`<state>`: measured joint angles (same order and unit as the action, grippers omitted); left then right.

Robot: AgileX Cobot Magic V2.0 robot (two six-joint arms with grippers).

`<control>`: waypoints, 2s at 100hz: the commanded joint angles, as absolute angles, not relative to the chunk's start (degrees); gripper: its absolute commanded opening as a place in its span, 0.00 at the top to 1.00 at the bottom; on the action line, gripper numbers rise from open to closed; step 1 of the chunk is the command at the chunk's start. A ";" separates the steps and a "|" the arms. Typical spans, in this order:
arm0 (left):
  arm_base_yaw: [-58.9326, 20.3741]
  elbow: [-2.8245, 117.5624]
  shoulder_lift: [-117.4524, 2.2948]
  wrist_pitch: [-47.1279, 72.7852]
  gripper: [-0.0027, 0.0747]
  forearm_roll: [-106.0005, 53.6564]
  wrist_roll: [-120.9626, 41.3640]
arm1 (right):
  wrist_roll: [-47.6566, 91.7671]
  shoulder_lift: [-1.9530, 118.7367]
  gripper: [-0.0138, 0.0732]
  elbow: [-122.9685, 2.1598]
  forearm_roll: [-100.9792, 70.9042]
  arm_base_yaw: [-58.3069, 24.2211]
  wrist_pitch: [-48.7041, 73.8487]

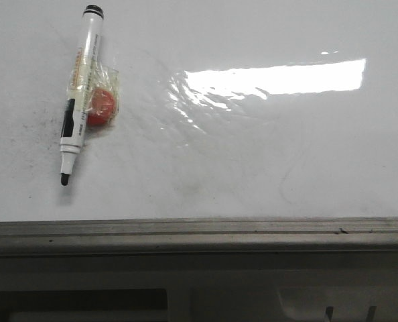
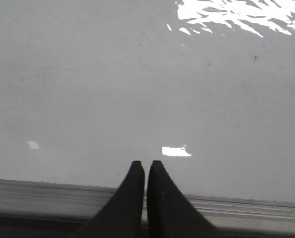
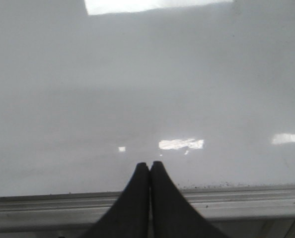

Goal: Write number 8 on whiteboard

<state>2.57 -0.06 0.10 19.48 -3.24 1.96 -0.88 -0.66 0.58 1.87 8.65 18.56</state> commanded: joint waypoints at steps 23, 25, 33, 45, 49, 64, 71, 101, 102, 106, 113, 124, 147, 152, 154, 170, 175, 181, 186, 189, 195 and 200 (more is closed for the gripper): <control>2.53 -1.91 1.82 13.22 0.99 -3.49 1.99 | -0.44 -1.76 0.91 1.32 2.23 9.11 15.13; 2.53 -1.91 1.82 12.90 0.99 -3.49 1.99 | -0.44 -1.76 0.91 1.32 2.23 9.11 14.39; 2.53 -1.91 1.82 11.36 0.99 -3.49 1.99 | -0.44 -1.76 0.91 1.32 2.23 9.11 10.93; 2.53 -1.91 1.82 8.33 0.99 -3.60 1.99 | -0.44 -1.76 0.91 1.32 0.47 9.11 6.51; 2.53 -1.91 1.82 7.37 0.99 -3.60 1.99 | -0.44 -1.76 0.91 1.32 -0.72 9.11 5.48; 2.63 -1.91 1.82 3.78 0.99 -3.69 1.99 | -0.44 -1.76 0.91 1.32 -3.84 9.11 -1.41; 2.63 -1.91 1.82 2.21 0.99 -3.95 1.99 | -0.44 -1.76 0.91 1.32 -3.84 9.11 -4.88; 2.63 -0.71 1.82 -0.70 0.99 -8.38 3.08 | -1.26 -1.64 0.91 0.85 -3.94 8.87 -3.83; 2.63 -0.60 1.82 -0.55 0.99 -8.75 3.08 | -1.40 -1.51 0.91 0.72 -3.94 8.89 -3.70; 2.63 0.26 1.71 0.00 0.99 -8.86 3.08 | -1.52 -1.11 0.91 -0.31 -3.94 8.75 -2.58; 2.63 2.70 0.91 3.32 0.99 -7.05 2.74 | -1.52 0.08 0.91 -2.21 -3.94 8.07 0.00; 2.63 7.13 -1.84 10.69 0.99 -5.40 2.57 | -1.52 3.36 0.91 -5.66 -3.94 6.48 4.94; 2.63 14.66 -7.66 12.70 0.99 -4.96 1.99 | -1.52 12.19 0.91 -15.93 -3.94 3.88 18.95; 2.63 15.25 -8.51 12.70 0.99 -3.16 1.18 | -1.52 13.31 0.91 -16.83 -3.94 3.66 18.82; 2.63 15.38 -8.88 12.70 0.99 -2.66 0.87 | -1.52 13.58 0.91 -16.95 -3.94 3.66 18.38; 2.63 15.37 -11.25 11.18 0.87 -2.98 0.91 | -1.52 13.69 0.91 -16.72 -3.94 3.66 17.55; 2.63 15.37 -11.97 9.93 0.77 -3.79 0.91 | -1.52 13.69 0.91 -16.34 -3.94 3.66 17.79; 2.63 15.37 -12.94 7.74 0.65 -4.05 0.91 | -1.52 13.69 0.91 -15.63 -3.94 3.66 18.00; 2.63 15.37 -14.12 5.77 0.56 -4.05 0.91 | -1.52 13.69 0.91 -14.88 -3.94 3.66 17.89; 2.63 15.37 -14.82 4.57 0.50 -4.05 0.91 | -1.52 13.69 0.91 -14.34 -3.94 3.66 17.89; 2.63 15.37 -16.19 1.75 0.46 -5.53 0.91 | -1.52 13.69 0.91 -13.91 -3.94 3.66 17.32; 2.39 15.37 -17.49 0.00 0.45 -6.19 0.91 | -1.52 13.69 0.91 -13.91 -3.94 3.66 16.85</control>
<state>2.57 13.29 -15.01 8.00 -4.44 1.04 -1.79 12.61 -12.59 -4.02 3.70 21.61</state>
